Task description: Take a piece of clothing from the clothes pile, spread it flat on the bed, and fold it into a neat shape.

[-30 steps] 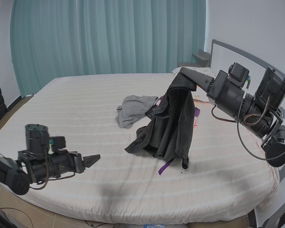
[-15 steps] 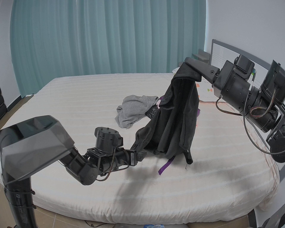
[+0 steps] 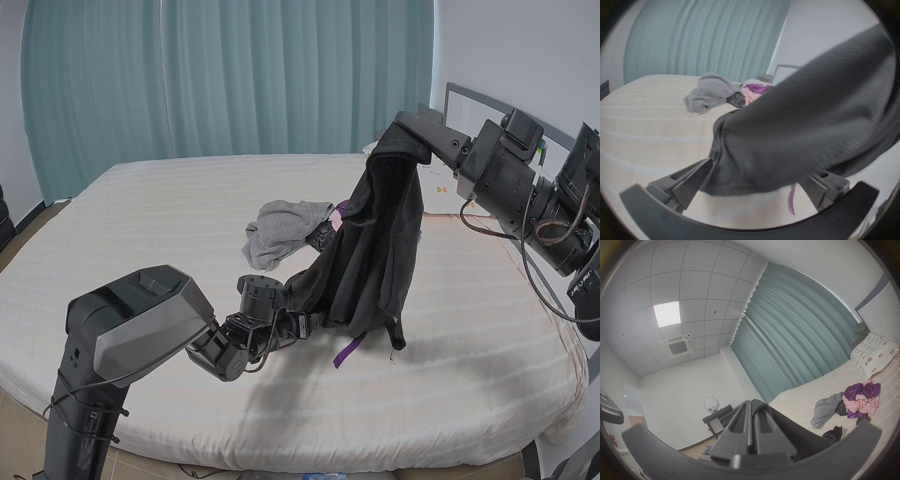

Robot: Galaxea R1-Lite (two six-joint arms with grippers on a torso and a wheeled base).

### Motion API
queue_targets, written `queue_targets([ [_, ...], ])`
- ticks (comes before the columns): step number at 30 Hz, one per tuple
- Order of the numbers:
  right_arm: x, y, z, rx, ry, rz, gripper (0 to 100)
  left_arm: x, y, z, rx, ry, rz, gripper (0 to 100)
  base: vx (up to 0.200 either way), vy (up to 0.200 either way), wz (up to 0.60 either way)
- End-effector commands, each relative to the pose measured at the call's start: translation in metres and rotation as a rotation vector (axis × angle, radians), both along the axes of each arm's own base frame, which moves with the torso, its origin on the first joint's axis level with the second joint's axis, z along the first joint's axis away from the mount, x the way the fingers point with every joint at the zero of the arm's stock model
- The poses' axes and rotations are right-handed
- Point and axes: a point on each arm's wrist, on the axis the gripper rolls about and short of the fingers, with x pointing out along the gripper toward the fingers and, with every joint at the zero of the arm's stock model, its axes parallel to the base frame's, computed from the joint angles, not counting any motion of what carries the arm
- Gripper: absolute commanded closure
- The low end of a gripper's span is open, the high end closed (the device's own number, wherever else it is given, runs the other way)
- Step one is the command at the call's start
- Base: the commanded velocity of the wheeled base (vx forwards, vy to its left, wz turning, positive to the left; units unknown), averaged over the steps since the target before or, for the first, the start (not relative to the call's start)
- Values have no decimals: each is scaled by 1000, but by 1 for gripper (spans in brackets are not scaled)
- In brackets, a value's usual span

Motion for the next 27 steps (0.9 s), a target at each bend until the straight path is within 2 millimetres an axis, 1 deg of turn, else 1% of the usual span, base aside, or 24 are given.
queue_targets([
  [1,1,0,1,2,-3,-3,100,20,5,-17,-12,-6,79,0,0,0,0],
  [2,0,-1,1,3,-4,-3,100,20,5,-19,-11,-3,83,100,0,0,0],
  [5,3,-3,-2,-2,3,-14,100,20,8,-22,-6,4,92,100,0,0,0],
  [7,5,-5,-3,-3,5,-24,100,21,11,-21,-9,1,100,100,0,0,0],
  [8,8,-8,-7,-10,18,-38,100,22,15,-18,-14,-1,120,100,0,0,0],
  [9,10,-11,-10,-14,26,-48,100,21,17,-14,-24,0,141,100,0,0,0],
  [12,18,-19,-19,-27,56,-84,100,8,25,12,-77,9,179,100,0,0,0],
  [13,19,-20,-20,-28,61,-89,100,5,27,15,-84,13,183,100,0,0,0],
  [14,25,-25,-26,-38,83,-111,100,-4,30,30,-104,17,194,100,0,0,0],
  [17,40,-33,-47,-70,146,-154,100,-22,40,57,-137,7,229,100,0,0,0],
  [18,45,-35,-55,-82,169,-166,100,-27,42,70,-162,-6,239,100,0,0,0],
  [21,65,-35,-80,-121,235,-201,100,-33,48,106,-242,-69,276,100,0,0,0],
  [23,81,-33,-102,-147,276,-230,100,-34,52,128,-265,-135,334,100,0,0,0],
  [24,84,-32,-105,-145,276,-239,100,-35,53,133,-272,-150,343,100,0,0,0],
  [25,94,-31,-113,-123,265,-276,100,-36,55,148,-292,-187,357,100,0,0,0],
  [27,107,-31,-113,-78,211,-325,100,-42,58,166,-314,-215,354,100,0,0,0],
])
